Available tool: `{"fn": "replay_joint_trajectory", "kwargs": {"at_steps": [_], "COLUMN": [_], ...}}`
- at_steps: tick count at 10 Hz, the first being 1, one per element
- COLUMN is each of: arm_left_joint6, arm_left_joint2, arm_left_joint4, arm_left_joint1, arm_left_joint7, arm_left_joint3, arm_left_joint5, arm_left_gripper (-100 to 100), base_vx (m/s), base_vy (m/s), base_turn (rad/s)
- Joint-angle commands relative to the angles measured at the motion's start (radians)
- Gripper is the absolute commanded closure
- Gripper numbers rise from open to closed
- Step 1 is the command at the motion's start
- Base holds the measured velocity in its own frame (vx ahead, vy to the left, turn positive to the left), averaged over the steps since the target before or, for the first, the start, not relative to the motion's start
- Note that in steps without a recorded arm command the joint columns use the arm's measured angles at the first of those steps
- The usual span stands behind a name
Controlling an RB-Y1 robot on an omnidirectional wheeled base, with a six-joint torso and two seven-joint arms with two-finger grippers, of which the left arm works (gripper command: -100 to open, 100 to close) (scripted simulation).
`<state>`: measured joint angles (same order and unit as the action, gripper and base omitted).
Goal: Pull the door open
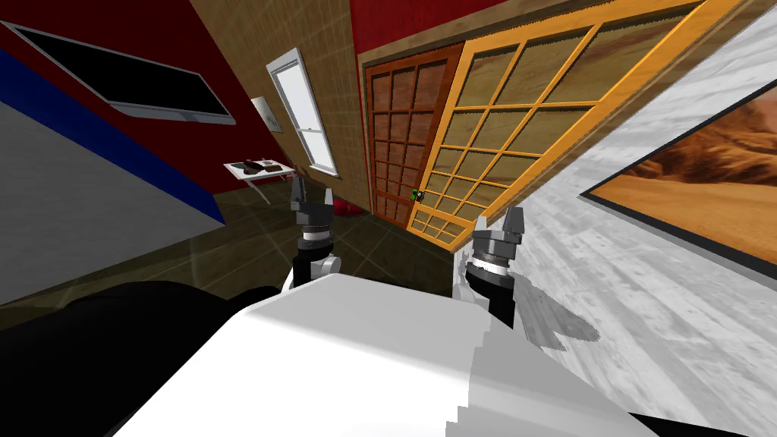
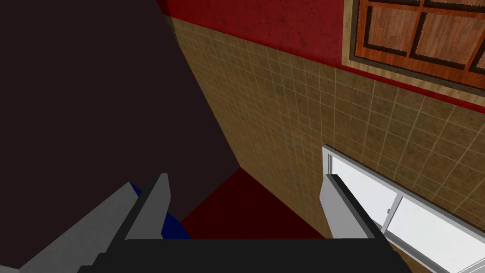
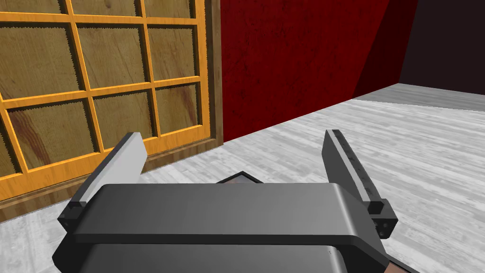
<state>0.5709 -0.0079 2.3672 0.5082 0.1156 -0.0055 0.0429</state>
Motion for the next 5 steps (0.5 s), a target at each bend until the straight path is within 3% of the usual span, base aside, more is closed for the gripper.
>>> {"fn": "replay_joint_trajectory", "kwargs": {"at_steps": [1, 5], "arm_left_joint6": [0.006, 0.023], "arm_left_joint2": [0.012, 0.036], "arm_left_joint4": [-0.034, -0.123], "arm_left_joint1": [-0.007, -0.026], "arm_left_joint7": [-0.031, -0.111], "arm_left_joint3": [0.006, 0.023], "arm_left_joint5": [-0.008, -0.028], "arm_left_gripper": [-100, -100], "base_vx": [0.083, 0.132], "base_vy": [-0.024, -0.040], "base_turn": [-0.074, -0.067]}}
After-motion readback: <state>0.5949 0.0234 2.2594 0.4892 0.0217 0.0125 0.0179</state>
